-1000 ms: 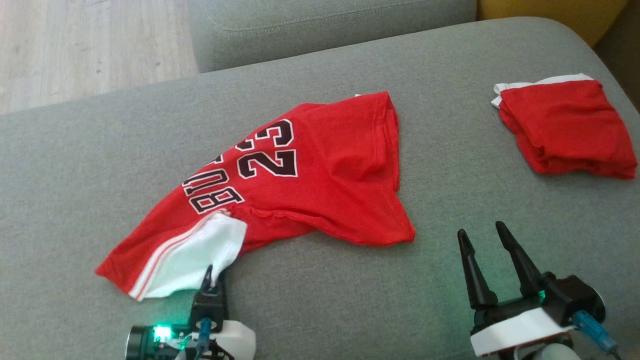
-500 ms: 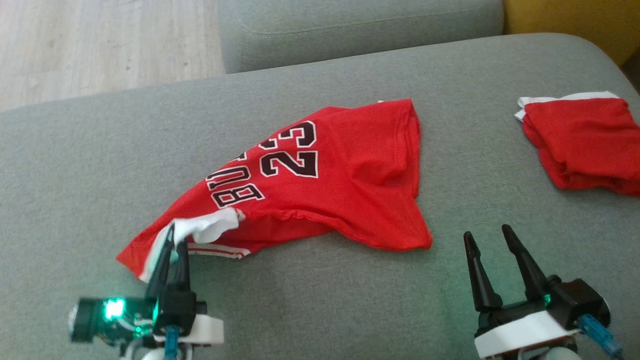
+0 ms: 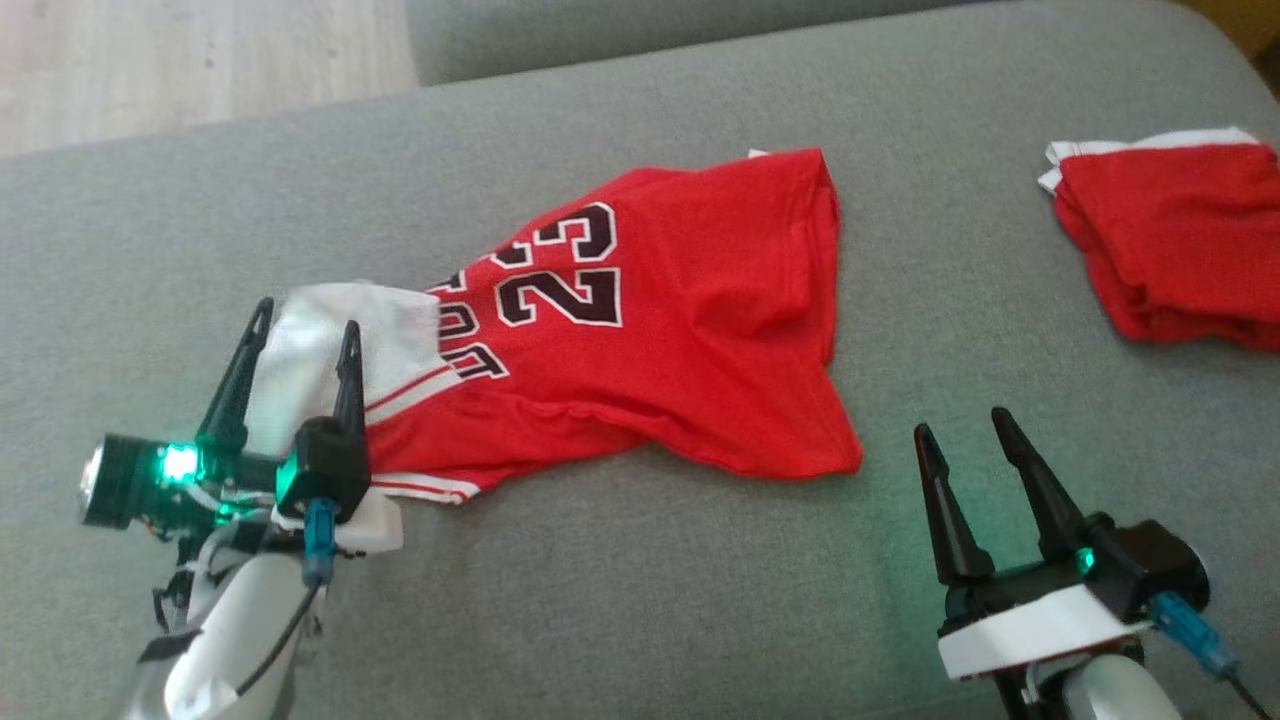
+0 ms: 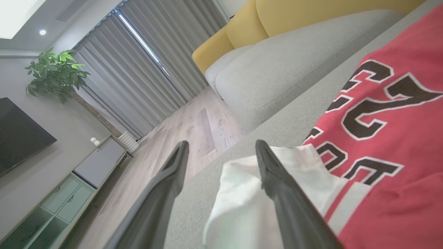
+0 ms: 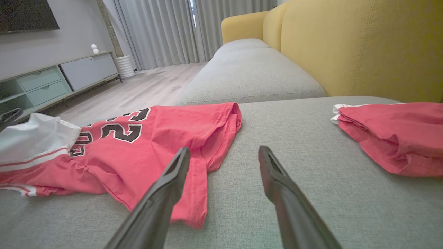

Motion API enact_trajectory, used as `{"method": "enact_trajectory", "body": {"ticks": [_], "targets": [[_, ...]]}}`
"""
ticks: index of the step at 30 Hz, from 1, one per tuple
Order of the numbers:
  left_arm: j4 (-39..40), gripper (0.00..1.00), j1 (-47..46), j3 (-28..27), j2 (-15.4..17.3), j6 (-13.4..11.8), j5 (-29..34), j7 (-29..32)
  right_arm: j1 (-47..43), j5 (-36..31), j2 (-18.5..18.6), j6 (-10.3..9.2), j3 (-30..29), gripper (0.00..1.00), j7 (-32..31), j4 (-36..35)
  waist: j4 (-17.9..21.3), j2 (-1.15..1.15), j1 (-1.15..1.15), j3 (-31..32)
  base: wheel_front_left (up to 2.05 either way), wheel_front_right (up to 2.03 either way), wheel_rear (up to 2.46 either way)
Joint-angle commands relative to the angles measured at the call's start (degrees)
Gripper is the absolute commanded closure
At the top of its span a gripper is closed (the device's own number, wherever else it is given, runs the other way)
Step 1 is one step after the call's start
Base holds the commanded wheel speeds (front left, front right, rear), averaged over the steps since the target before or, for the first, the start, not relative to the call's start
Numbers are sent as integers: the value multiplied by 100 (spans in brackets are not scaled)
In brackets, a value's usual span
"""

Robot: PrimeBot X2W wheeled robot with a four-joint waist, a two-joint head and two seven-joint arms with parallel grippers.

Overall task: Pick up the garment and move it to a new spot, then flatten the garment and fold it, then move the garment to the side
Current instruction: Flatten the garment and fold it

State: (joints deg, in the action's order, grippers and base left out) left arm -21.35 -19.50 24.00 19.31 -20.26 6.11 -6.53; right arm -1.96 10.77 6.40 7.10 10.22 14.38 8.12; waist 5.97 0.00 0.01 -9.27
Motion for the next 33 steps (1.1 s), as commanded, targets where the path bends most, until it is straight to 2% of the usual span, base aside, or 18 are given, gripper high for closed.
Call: {"method": "enact_trajectory", "body": {"ticks": [1,9,13,15,20,22,25,30,33], "targets": [[33,0,-160,-232,85,-71,-6,-109,147,43,99,39,106,0,62,-191,70,0,-1,-89,0,0,0],[-524,0,-19,-252,-139,-261,-205,-449,124,51,67,39,33,0,62,-172,17,0,-1,-135,0,0,0],[-581,0,-217,-403,-83,-126,-437,-427,148,45,88,39,70,0,62,-191,-58,0,-1,-161,0,0,0],[-557,0,-432,-515,10,121,-645,-267,174,37,126,39,86,0,62,-204,-77,0,-1,-210,0,0,0],[-603,0,-1072,-566,447,1149,-1085,630,280,41,220,39,126,0,62,-238,-26,0,-1,-392,0,0,0],[-678,0,-1313,-493,687,1438,-1053,1027,330,51,243,39,148,0,62,-245,30,0,-1,-473,0,0,0],[-789,0,-1543,-470,810,1832,-1233,1590,381,72,242,39,143,0,62,-248,106,0,-1,-588,0,0,0],[-1050,0,-1625,-445,908,2317,-1565,2354,437,102,221,39,171,0,62,-244,225,0,-1,-739,0,0,0],[-1083,0,-1587,-412,934,2399,-1661,2638,473,114,211,39,151,0,62,-249,260,0,-1,-811,0,0,0]]}}
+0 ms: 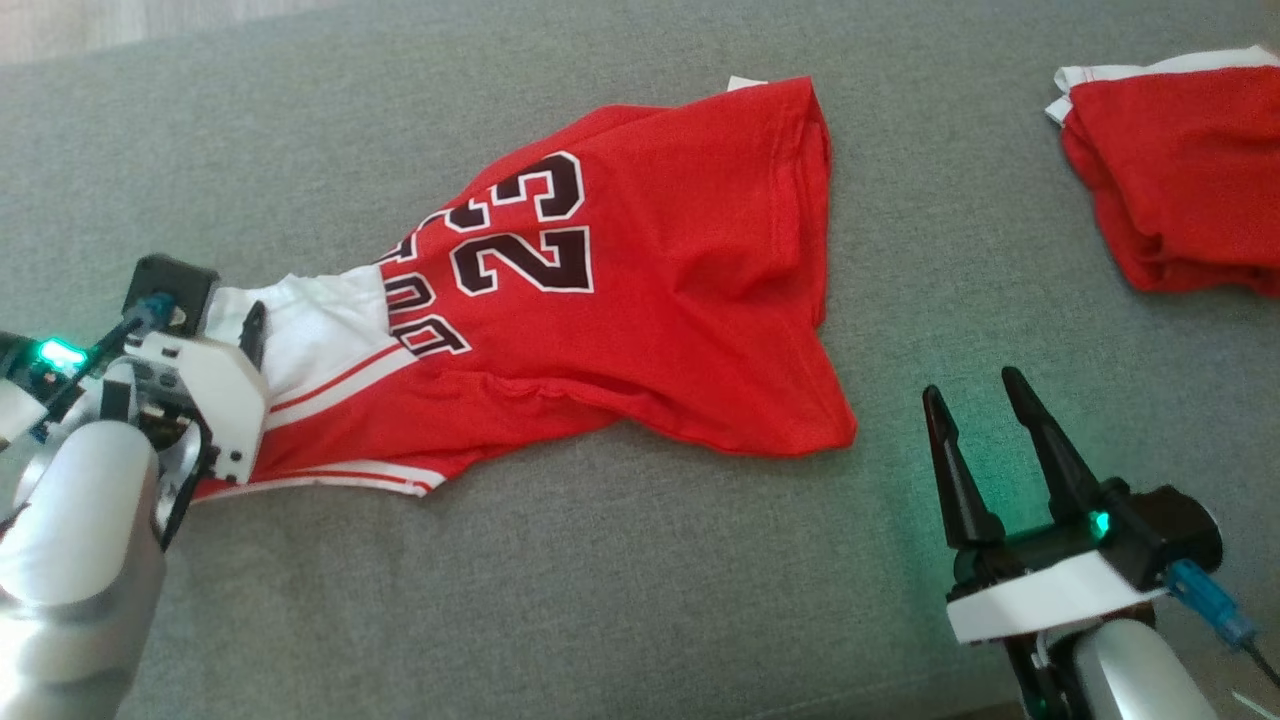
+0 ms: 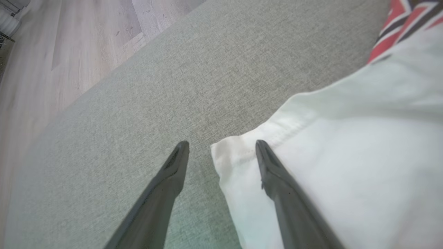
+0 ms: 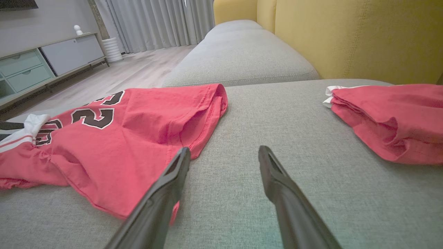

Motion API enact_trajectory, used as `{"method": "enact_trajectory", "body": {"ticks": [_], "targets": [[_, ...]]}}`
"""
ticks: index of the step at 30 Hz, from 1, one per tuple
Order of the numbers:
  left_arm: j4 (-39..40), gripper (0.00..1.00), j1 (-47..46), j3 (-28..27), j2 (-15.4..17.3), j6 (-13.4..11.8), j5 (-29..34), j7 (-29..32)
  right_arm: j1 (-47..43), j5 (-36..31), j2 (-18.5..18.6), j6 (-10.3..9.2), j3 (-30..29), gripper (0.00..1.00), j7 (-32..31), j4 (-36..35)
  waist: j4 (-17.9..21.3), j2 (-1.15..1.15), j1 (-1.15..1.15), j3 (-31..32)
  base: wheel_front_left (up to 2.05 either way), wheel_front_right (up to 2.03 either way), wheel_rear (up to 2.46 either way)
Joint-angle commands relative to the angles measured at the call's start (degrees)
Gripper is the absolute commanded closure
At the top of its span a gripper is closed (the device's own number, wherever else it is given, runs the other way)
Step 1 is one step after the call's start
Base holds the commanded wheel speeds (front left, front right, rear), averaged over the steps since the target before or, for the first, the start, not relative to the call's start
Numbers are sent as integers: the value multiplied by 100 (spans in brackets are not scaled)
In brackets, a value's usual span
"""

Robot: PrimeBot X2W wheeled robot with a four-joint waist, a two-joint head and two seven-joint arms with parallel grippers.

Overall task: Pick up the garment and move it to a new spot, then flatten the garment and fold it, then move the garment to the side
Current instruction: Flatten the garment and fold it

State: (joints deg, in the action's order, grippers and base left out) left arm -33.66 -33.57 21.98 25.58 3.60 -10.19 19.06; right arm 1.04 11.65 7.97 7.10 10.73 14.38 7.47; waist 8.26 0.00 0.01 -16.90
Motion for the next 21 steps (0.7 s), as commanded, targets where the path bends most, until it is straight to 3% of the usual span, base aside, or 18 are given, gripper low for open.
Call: {"method": "enact_trajectory", "body": {"ticks": [1,6,8,9,10,11,16,21], "targets": [[166,0,-159,-203,306,20,-55,153,185,29,51,39,91,0,62,-187,36,0,-1,-68,0,0,0],[285,0,-90,-211,282,54,-196,296,232,34,47,39,61,0,62,-195,37,0,-1,-145,0,0,0],[319,58,-52,-225,263,67,-281,375,255,35,47,39,57,0,62,-190,34,0,-1,-165,0,0,0],[334,71,-36,-240,255,63,-323,415,266,32,46,39,59,0,62,-187,33,0,-1,-168,0,0,0],[356,92,1,-302,219,49,-452,522,278,26,45,39,55,0,62,-184,26,0,-1,-161,0,0,0],[365,100,26,-346,187,40,-543,592,280,21,45,39,50,0,62,-183,21,0,-1,-153,0,0,0],[568,100,131,-462,174,-40,-737,727,241,-10,47,39,24,0,62,-161,-28,0,-1,-42,0,0,0],[971,100,89,-462,285,-179,-511,44,166,-21,55,39,24,0,62,-135,-130,0,-1,139,0,0,0]]}}
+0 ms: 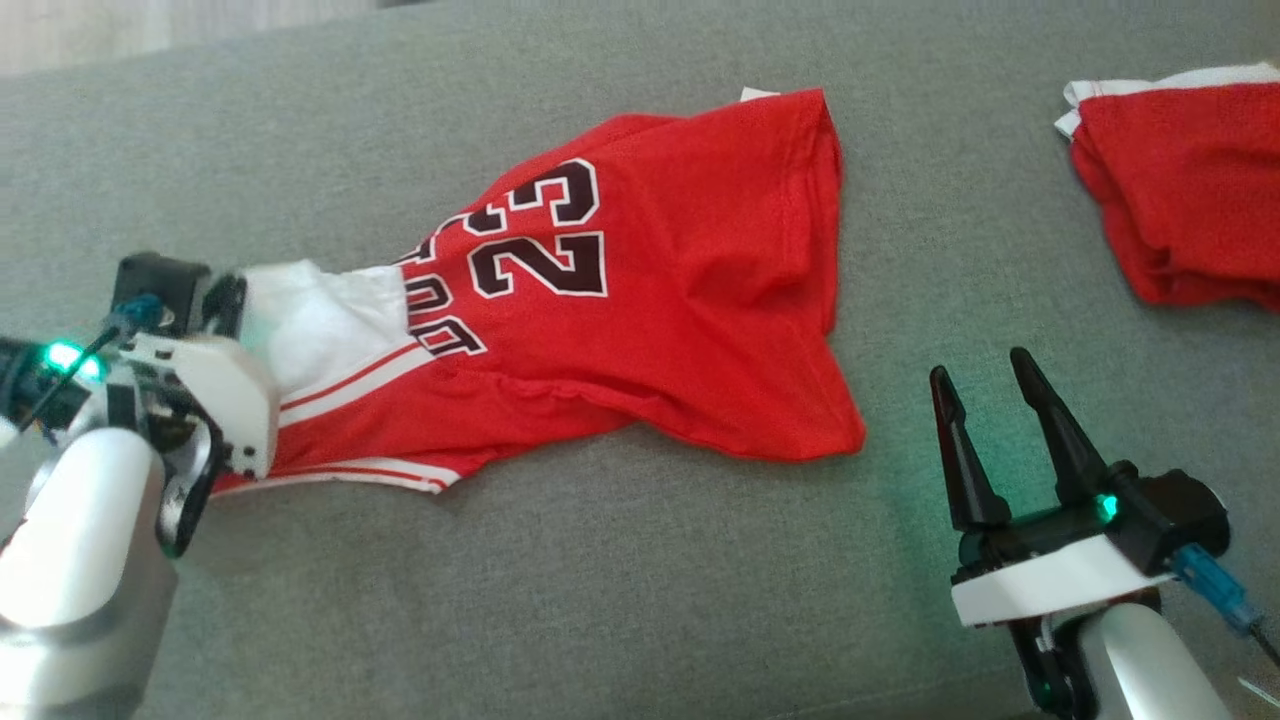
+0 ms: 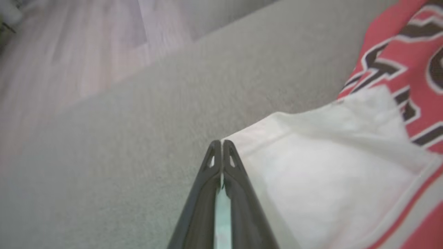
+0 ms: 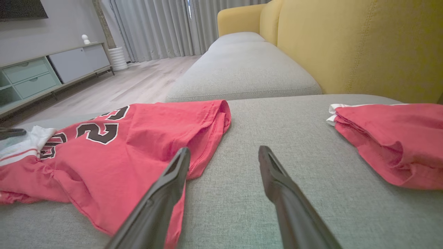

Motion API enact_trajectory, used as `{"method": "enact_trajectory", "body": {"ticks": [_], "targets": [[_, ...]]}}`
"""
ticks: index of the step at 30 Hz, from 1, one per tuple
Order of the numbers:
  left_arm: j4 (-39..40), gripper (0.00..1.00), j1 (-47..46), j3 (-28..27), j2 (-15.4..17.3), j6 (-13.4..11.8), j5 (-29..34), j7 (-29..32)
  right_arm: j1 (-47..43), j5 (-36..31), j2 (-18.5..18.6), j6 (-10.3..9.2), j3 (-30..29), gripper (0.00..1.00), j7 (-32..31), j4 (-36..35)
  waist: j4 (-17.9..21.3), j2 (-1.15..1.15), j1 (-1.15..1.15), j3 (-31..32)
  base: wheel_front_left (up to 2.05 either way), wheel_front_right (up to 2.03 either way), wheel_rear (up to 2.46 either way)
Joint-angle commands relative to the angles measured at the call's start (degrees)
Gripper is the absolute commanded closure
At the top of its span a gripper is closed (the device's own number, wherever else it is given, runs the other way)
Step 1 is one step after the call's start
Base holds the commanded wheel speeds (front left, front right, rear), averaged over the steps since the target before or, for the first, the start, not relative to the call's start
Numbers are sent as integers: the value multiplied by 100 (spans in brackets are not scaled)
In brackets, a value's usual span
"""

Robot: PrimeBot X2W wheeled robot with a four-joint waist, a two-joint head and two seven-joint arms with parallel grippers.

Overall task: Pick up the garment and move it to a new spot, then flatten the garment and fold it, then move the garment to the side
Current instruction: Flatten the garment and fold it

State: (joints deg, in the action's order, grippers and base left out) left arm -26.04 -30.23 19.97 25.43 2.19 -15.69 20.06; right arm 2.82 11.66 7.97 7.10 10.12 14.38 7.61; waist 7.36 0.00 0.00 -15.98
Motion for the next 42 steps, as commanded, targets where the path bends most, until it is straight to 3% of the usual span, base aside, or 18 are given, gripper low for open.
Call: {"method": "enact_trajectory", "body": {"ticks": [1,9,14,20,32,33,34,35,36,37,38,42], "targets": [[288,100,-272,-271,308,-86,92,-256,-34,-22,55,39,72,0,62,-133,-72,0,0,88,0,0,0],[761,100,-413,-230,227,-133,217,-1274,-150,195,195,39,192,0,62,192,-388,0,0,373,0,0,0],[1090,100,-391,-193,150,-153,211,-1615,-160,520,477,39,635,0,62,659,-604,0,0,496,0,0,0],[1361,100,-287,-138,134,-180,192,-1687,-157,705,720,39,1083,0,62,1005,-785,0,0,537,0,0,0],[1545,100,-365,-20,104,-197,179,-1617,174,746,617,39,1162,0,62,1554,-1015,0,0,403,0,0,0],[1551,100,-384,-7,100,-195,182,-1612,213,730,612,39,1164,3,62,1575,-1032,0,0,386,0,0,0],[1551,100,-404,3,97,-193,183,-1617,243,731,594,39,1166,18,62,1594,-1045,0,0,372,0,0,0],[1555,100,-416,18,91,-195,188,-1617,266,748,577,39,1178,44,62,1612,-1057,0,0,363,0,0,0],[1566,100,-426,33,85,-200,194,-1614,291,748,570,39,1180,61,62,1624,-1067,0,0,353,0,0,0],[1573,100,-436,41,80,-204,194,-1618,310,740,571,39,1190,94,62,1628,-1076,0,0,345,0,0,0],[1566,100,-443,45,79,-205,189,-1622,323,732,575,39,1207,100,62,1637,-1082,0,0,342,0,0,0],[1561,100,-429,56,117,-228,217,-1736,326,619,597,39,1051,100,62,1439,-1056,0,0,403,0,0,0]]}}
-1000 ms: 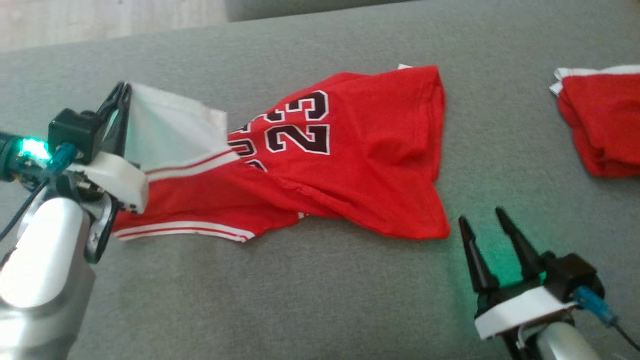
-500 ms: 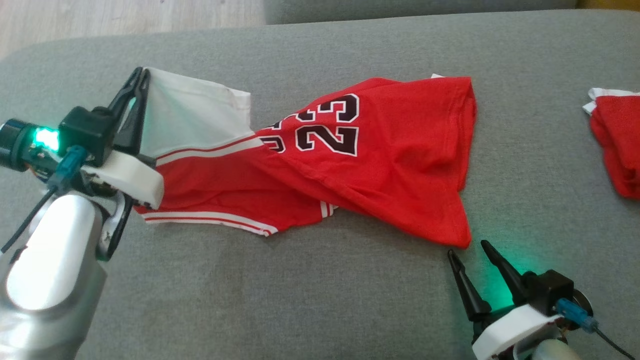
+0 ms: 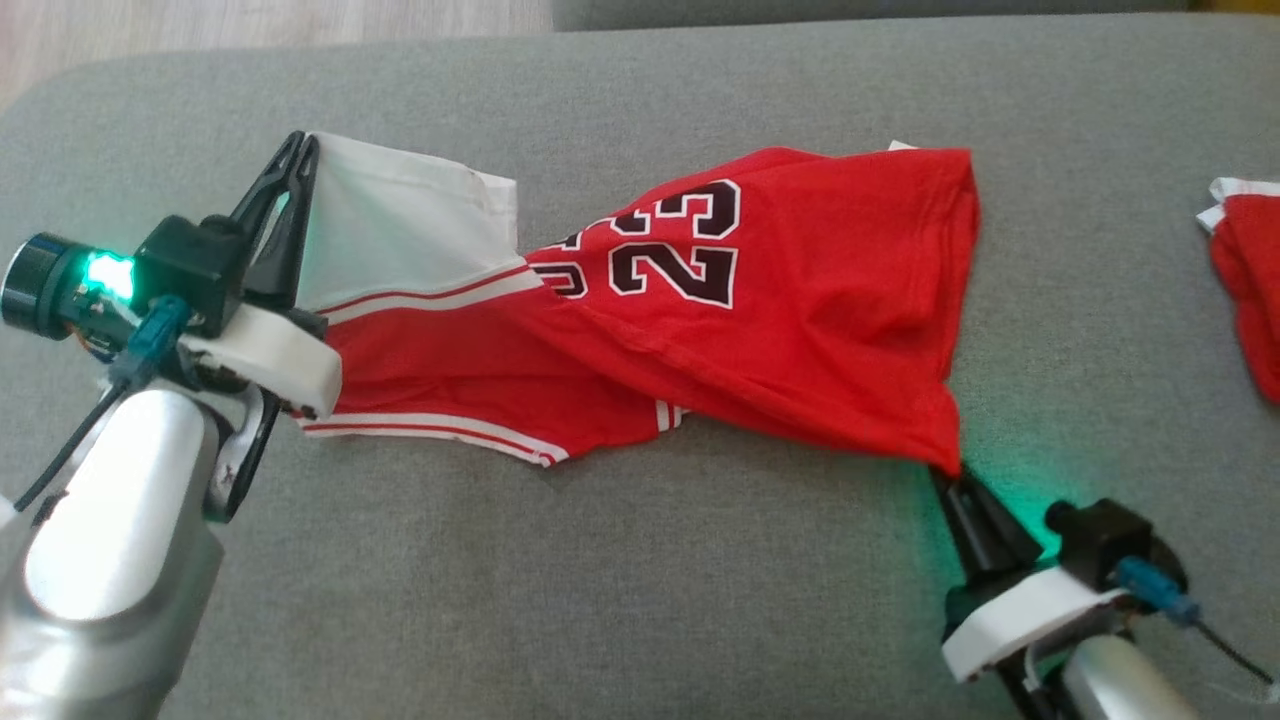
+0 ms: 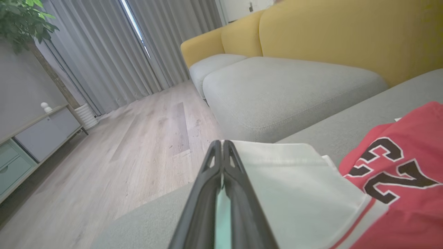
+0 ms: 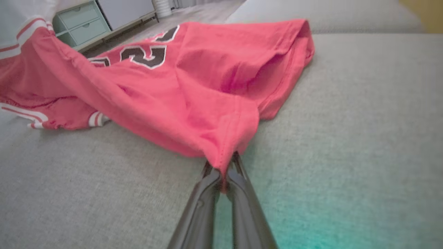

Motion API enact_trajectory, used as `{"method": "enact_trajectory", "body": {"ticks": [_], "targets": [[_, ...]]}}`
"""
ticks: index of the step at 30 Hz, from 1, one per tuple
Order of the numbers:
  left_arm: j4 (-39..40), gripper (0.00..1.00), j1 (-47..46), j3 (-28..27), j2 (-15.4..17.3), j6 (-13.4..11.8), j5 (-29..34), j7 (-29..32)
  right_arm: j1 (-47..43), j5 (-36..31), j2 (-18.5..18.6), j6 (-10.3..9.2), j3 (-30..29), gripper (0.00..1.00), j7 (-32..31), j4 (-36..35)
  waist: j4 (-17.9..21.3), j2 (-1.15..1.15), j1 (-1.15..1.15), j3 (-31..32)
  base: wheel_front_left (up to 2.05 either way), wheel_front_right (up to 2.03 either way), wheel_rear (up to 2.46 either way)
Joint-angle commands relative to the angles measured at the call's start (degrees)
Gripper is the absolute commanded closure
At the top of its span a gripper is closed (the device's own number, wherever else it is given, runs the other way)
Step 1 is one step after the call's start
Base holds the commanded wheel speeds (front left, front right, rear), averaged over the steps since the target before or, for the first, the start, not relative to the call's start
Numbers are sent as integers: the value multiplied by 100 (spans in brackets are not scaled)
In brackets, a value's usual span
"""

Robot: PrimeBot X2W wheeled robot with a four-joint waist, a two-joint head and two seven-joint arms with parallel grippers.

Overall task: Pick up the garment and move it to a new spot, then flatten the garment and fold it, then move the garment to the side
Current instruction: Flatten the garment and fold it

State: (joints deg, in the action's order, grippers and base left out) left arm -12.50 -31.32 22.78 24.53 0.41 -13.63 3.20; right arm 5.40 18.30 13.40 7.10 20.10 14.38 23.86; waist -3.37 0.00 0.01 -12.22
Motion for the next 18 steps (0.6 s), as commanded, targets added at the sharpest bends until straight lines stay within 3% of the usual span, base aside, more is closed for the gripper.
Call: {"method": "enact_trajectory", "body": {"ticks": [1,8,14,18], "targets": [[211,100,-306,-224,209,-60,14,-101,44,-89,66,39,-26,100,62,-272,29,0,-1,68,0,0,0],[401,100,-216,-253,356,-81,115,-711,-71,-352,296,39,-633,100,62,-1218,187,0,-1,613,0,0,0],[967,100,-313,-407,584,-85,150,-1073,188,-450,970,39,-1110,100,62,-2064,317,0,-1,1109,0,0,0],[1361,100,-617,-519,733,2,102,-1027,735,-211,1408,39,-1321,100,-264,-2539,458,0,-1,1275,0,0,0]]}}
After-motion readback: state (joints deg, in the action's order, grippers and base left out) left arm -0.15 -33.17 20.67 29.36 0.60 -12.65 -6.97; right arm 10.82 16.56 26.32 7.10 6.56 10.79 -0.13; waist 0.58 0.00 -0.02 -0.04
